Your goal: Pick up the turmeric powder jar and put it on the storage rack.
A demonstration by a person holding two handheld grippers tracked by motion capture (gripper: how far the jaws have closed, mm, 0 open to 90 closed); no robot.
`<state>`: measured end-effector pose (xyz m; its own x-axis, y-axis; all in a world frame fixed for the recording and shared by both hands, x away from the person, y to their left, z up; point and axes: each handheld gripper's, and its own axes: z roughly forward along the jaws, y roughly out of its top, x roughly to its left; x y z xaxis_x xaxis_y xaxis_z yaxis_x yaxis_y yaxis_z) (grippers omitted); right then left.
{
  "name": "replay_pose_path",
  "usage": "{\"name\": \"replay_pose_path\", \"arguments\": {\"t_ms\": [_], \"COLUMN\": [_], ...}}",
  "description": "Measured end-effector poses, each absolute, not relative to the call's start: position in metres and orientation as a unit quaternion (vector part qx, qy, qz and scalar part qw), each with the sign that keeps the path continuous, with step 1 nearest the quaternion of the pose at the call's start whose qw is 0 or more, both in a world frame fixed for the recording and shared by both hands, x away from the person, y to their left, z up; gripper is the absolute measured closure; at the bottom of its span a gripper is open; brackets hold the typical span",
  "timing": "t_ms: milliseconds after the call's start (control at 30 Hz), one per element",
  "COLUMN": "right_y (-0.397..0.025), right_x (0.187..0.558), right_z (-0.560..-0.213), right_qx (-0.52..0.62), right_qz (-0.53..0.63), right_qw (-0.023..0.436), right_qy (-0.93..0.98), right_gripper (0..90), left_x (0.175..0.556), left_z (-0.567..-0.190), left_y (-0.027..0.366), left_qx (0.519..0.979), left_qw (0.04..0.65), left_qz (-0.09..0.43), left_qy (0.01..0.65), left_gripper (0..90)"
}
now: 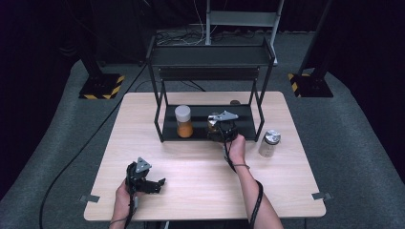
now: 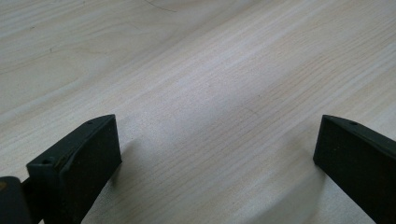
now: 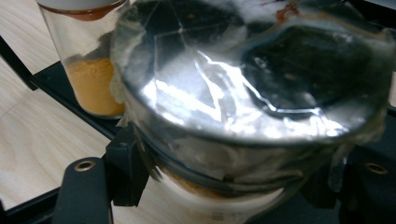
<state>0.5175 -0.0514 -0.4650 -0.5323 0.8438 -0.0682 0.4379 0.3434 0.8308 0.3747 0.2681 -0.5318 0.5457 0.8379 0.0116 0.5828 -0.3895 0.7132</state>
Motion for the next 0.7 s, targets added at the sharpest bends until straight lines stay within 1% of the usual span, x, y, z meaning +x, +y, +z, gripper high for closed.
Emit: {"name": "replay_pose_path", "arguments": {"t_ms": [700], "right_y": [-0.0535], "right_x": [0.5272], "right_z": [-0.4664], "right_qx": [0.423], "right_qz": [0.402], "right_qw": [0.251], "right_qy": [0.772], "right_gripper": [30.1], "left_x": [0.3748], "left_z": [-0.5318], "left_y": [0.2681], "left_qx": [0.812], "left_qw": [0.338], "left_qz": [0.189], "left_qy": [0.438], "left_gripper": [0.4]}}
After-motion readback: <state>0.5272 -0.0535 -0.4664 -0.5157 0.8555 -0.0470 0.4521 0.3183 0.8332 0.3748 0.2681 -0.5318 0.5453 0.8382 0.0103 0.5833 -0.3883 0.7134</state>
